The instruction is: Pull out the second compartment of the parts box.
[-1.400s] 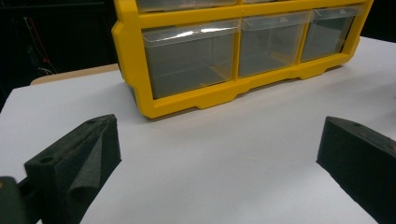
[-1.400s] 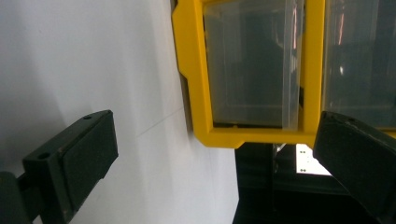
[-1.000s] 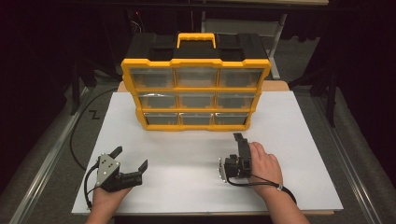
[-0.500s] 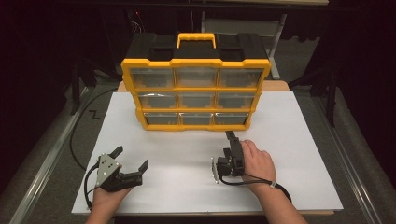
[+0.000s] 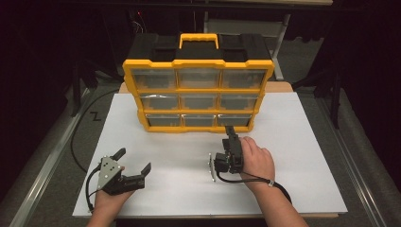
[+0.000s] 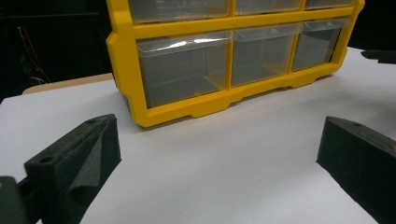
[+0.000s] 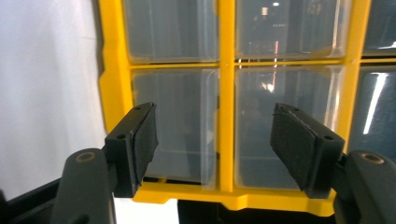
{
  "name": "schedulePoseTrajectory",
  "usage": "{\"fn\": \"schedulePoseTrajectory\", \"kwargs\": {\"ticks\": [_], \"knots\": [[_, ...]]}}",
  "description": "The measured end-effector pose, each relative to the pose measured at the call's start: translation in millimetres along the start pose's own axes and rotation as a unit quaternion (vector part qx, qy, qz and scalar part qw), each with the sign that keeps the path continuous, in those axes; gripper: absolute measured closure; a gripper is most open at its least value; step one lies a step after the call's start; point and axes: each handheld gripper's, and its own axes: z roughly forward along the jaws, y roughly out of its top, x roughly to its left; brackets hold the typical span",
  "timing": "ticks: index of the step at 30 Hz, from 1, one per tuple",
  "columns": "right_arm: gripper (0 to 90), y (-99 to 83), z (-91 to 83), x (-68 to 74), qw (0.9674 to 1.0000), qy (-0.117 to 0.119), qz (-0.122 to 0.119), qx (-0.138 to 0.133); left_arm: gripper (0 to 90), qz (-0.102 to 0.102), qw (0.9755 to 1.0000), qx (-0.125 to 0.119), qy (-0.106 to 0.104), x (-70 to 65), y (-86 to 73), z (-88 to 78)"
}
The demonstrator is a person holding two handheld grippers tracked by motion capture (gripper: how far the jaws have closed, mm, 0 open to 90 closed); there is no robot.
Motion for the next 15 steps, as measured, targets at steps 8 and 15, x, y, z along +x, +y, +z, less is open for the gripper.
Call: {"fn": "schedulePoseTrajectory", "kwargs": {"ticks": [8,15], "knots": [[39.4,8.6,2.6,-16.4,0.9998,-0.021,0.004,-0.005,0.4,0.000,1.0000,0.002,0.001,0.1,-0.1,0.1],[43.0,15.3,4.7,-29.9,0.9993,-0.036,0.009,-0.008,0.4,0.002,1.0000,0.001,0.001,-0.2,-0.1,0.2]]}}
